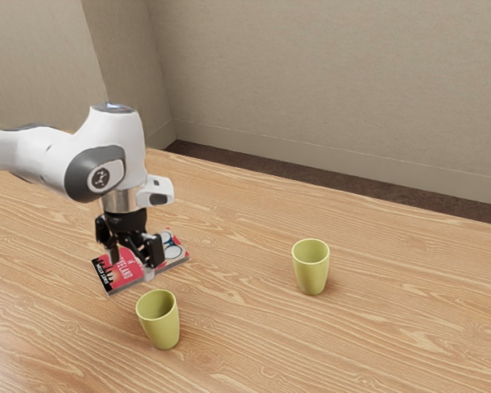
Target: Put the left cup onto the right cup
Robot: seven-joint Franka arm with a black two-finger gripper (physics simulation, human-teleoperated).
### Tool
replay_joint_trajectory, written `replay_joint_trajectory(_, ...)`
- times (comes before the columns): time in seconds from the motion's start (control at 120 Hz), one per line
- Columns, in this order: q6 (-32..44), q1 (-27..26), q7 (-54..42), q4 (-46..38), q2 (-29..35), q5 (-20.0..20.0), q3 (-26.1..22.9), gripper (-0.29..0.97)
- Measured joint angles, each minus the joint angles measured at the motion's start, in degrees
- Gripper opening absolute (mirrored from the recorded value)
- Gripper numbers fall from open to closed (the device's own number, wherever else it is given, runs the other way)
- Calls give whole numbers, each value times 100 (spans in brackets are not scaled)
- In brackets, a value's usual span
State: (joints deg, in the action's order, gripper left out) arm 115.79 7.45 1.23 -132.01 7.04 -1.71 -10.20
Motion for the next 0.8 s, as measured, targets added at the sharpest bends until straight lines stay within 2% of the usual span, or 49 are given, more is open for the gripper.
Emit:
replay_joint_trajectory(0.308, 622, -3, 10, -405, -143, 83, 0, 68)
replay_joint_trajectory(0.8, 935, -9, 19, -546, -324, 152, 0, 68)
